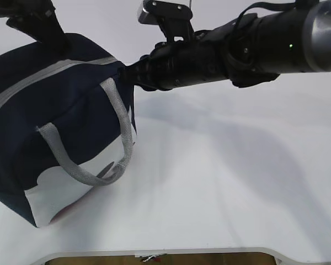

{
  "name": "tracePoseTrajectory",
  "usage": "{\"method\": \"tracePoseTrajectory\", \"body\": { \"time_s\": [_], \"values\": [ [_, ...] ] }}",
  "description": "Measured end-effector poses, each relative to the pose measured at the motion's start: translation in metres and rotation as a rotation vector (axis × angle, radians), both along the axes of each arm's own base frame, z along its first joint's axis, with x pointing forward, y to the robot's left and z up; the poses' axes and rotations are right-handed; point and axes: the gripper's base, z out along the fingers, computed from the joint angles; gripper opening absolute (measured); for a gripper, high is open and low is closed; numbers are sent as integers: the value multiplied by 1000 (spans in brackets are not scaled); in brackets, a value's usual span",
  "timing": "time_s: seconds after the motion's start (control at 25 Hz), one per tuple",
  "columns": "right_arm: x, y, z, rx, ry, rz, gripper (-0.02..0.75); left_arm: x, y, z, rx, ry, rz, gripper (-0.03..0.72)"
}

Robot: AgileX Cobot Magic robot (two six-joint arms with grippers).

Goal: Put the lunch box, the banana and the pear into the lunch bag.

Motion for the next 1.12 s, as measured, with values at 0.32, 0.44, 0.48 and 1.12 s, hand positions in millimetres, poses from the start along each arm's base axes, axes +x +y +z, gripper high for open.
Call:
{"method": "tracePoseTrajectory", "body": {
  "time_s": [0.32,0.44,0.48,1.12],
  "values": [
    [6,4,-28,-26,55,-3,13,1,1,2,8,-14,1,15],
    [6,4,-30,-28,59,-3,13,1,1,2,10,-15,1,15],
    [7,4,-29,-27,57,-3,13,1,1,2,10,-15,1,15],
    [5,2,-18,-15,35,-9,335,9,-1,-10,20,11,0,15]
  ]
}}
